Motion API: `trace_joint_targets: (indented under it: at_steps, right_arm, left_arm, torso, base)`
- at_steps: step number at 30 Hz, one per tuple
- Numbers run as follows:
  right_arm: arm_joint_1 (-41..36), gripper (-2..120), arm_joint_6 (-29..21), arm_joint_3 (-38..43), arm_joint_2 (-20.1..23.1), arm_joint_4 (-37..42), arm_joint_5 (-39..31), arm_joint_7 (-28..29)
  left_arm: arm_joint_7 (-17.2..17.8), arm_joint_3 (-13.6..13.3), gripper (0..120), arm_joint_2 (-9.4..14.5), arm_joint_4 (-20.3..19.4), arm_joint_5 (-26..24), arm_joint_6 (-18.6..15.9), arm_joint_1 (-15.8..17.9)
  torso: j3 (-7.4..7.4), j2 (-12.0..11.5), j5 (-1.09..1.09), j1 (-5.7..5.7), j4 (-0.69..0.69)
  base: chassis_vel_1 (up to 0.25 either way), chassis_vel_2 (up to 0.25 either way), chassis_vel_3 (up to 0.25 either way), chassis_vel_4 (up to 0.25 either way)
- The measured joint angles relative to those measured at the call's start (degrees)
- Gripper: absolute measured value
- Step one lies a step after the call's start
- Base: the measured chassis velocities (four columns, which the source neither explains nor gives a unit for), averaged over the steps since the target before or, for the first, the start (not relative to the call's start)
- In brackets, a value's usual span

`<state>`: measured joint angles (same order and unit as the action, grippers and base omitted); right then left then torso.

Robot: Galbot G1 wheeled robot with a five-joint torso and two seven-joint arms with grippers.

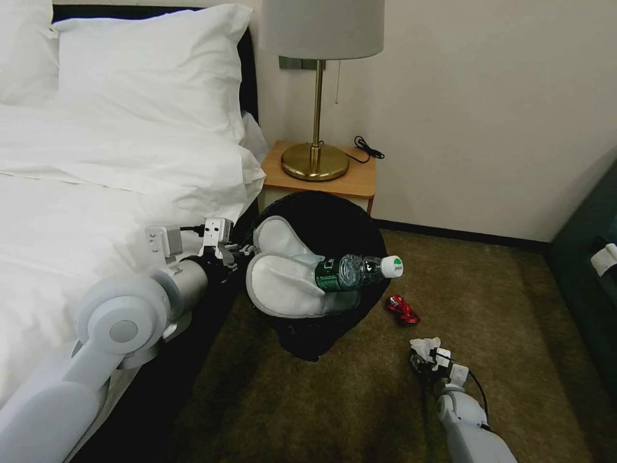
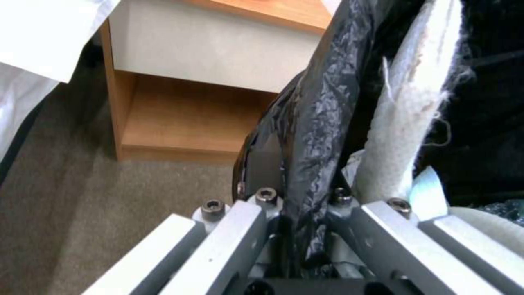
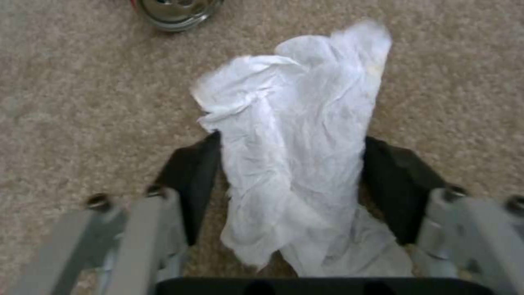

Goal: Pick up the trash bin, then pick up the garbage on the floor and place it into the trash bin.

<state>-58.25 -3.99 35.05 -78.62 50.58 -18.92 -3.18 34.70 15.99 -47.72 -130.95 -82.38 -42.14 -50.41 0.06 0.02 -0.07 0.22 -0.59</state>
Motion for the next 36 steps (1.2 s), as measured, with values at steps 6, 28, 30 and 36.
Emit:
trace_joint_targets:
  at_steps: [6,28,30,36]
  right_arm:
    - [0.0,37,0.3,0.0,-0.2,0.1,0.0,0.2]
    - [-8.9,0,-1.5,1.8,5.0,24.7,-6.5,-1.8]
    - [-10.2,0,-2.3,2.4,6.0,28.2,-7.7,-1.8]
    - [-14.4,0,-5.8,6.1,10.3,43.6,-13.1,-0.9]
  left_arm:
    - [0.0,-0.1,1,-0.1,0.0,0.0,0.0,0.0]
    - [0.1,0.4,1,0.1,0.0,0.1,0.0,-0.5]
    - [0.1,0.4,1,0.2,0.0,0.1,0.0,-0.5]
    - [0.3,0.3,1,-0.1,-0.2,0.1,0.0,-0.6]
  torso:
    - [0.01,0.0,0.07,0.0,0.01]
    - [0.02,0.0,0.06,0.01,0.01]
    - [0.02,0.0,0.06,0.01,0.01]
    - [0.02,0.0,0.07,0.01,0.02]
  base:
    - [0.0,0.0,0.0,0.0]
    - [0.0,0.0,0.0,0.0]
    - [0.0,0.0,0.0,0.0]
    - [0.0,0.0,0.0,0.0]
